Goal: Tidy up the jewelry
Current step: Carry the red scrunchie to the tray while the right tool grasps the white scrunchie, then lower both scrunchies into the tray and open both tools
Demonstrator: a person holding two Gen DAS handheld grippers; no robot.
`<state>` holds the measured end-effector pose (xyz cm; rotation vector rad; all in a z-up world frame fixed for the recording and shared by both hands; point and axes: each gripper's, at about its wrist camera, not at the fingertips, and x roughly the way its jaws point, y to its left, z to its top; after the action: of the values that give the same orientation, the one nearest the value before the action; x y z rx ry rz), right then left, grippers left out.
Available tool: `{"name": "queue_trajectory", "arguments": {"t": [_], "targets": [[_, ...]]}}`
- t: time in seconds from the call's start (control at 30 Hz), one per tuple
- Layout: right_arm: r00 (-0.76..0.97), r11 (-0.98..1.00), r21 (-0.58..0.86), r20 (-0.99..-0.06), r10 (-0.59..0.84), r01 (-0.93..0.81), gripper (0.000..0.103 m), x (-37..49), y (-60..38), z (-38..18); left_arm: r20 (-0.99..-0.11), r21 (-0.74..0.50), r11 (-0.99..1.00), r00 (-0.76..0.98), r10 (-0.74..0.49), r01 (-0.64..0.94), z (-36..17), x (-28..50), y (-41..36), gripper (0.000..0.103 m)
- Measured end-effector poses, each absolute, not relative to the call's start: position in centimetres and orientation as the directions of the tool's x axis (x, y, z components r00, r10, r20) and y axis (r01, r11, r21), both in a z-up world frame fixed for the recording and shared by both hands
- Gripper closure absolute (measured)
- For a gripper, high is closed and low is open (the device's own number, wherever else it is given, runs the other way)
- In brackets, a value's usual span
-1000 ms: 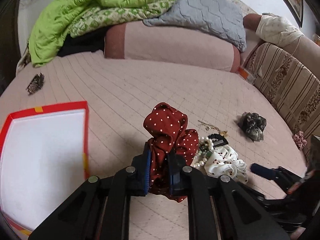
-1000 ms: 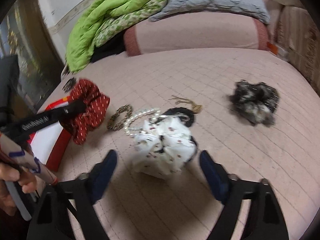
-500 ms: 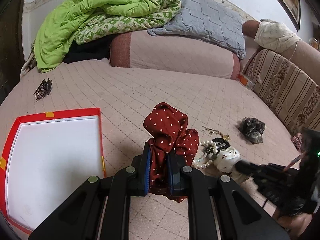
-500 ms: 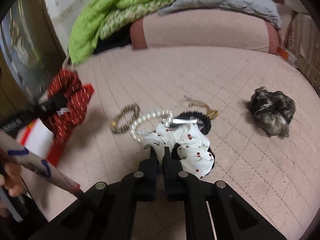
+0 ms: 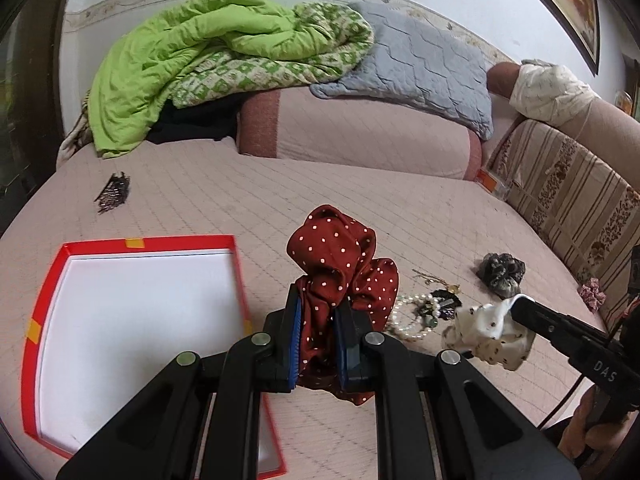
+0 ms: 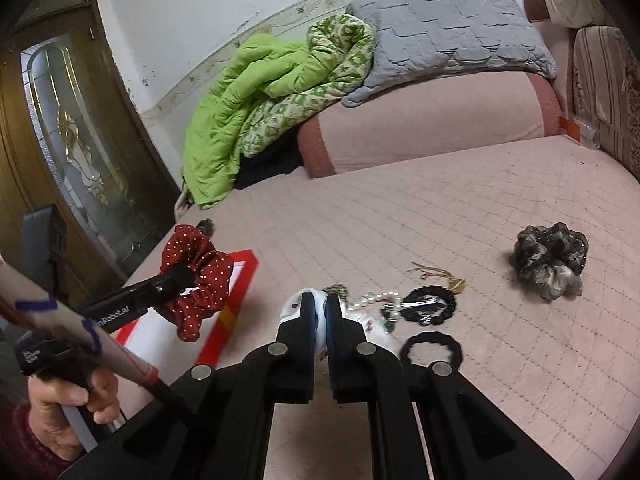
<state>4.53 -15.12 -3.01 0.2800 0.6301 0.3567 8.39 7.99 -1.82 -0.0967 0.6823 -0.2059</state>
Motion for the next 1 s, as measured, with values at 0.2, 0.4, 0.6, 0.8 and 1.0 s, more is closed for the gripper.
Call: {"name": "queue_trajectory", "arguments": {"t": [0.2,0.4,0.6,0.8,1.0], "targets": [[0.722,0.882,0.379,-0.523,0.453,-0.279,0.097,5.2,-12.0,-2.0,-0.622,-0.199,0.976,0.760,-0.191,0.082,-2.3,8.3,13.1,0.089],[0.688,0.868,0.355,-0.533,0.493,-0.347,0.097,7.0,-7.0,-1.2,-0.650,-0.207,0.978,0.749,-0.131,-0.008,-3.4,8.8,18.5,0.089],[0.637,0.843,0.350,-0.552,0.538,-0.409,0.097,10.2,-1.4,-1.5,-0.690,-0.230,0.965,0.721,-0.071,-0.124,-4.5,10.9,24.3,0.089],[0.604,0.829,0.336,-0.571,0.556,-0.446,0.097,14.2,3.7,-1.9,-0.727,-0.239,0.953,0.685,-0.048,-0.186,-6.3,14.1,27.6,0.089],[0.591,0.832,0.302,-0.594,0.546,-0.465,0.097,17.8,7.6,-2.4,-0.747,-0.267,0.933,0.663,-0.041,-0.243,-7.4,16.5,30.3,0.089]]}}
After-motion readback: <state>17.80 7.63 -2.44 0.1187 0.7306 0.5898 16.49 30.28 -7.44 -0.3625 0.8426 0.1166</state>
